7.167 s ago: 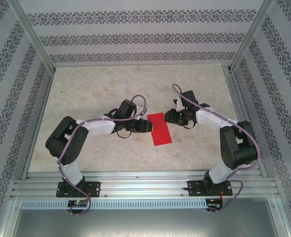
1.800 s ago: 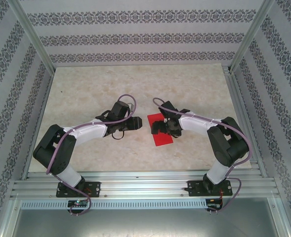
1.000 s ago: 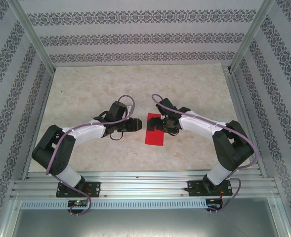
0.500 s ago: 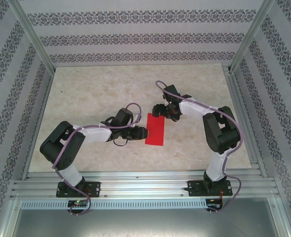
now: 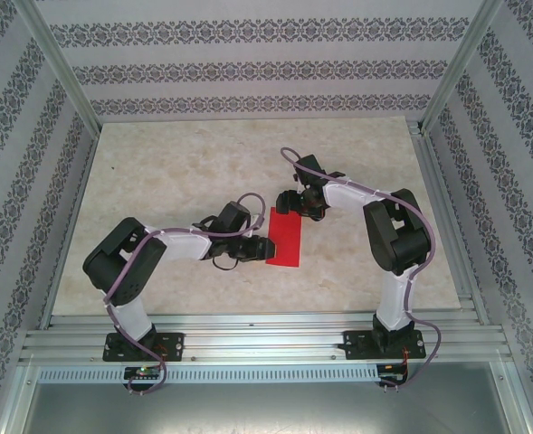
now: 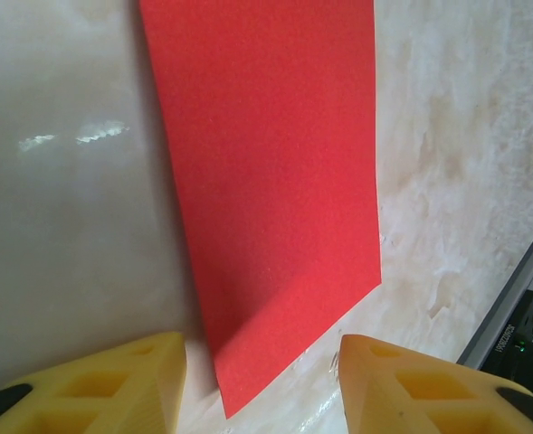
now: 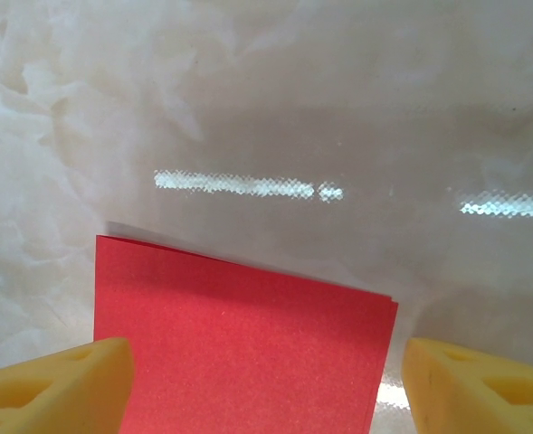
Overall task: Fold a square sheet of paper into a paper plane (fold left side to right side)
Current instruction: Fold the triangle a second time at the center of the table.
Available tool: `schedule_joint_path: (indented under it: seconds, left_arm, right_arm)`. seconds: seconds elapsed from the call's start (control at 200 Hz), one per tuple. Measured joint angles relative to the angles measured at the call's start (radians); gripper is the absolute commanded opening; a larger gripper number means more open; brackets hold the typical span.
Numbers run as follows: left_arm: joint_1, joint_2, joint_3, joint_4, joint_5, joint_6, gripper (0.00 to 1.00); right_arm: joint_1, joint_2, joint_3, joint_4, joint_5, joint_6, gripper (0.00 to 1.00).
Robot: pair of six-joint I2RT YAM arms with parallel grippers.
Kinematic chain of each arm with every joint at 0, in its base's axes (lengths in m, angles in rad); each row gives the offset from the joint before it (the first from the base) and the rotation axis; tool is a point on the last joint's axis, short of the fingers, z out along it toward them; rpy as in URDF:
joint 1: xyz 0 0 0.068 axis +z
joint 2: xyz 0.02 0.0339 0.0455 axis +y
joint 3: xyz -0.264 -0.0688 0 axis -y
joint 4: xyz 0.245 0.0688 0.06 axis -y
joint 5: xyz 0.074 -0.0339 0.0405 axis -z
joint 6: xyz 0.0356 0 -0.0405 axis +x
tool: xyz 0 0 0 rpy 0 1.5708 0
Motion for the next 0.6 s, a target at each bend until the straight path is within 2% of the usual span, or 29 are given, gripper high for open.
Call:
schedule_joint_path:
  seconds: [0.245,0.599]
  left_arm:
    - [-0.01,0.018,0.016,0.001,-0.001,-0.011,0.42]
    - [-0.021,0.032,0.017,0.009,-0.006,-0.044,0.15]
  right_arm:
    - [0.0,0.0,0.0,0.0,-0.011,0.006,0.74]
    - [-0.002,-0.051,-0.085,0.055,-0.027,0.026,0.73]
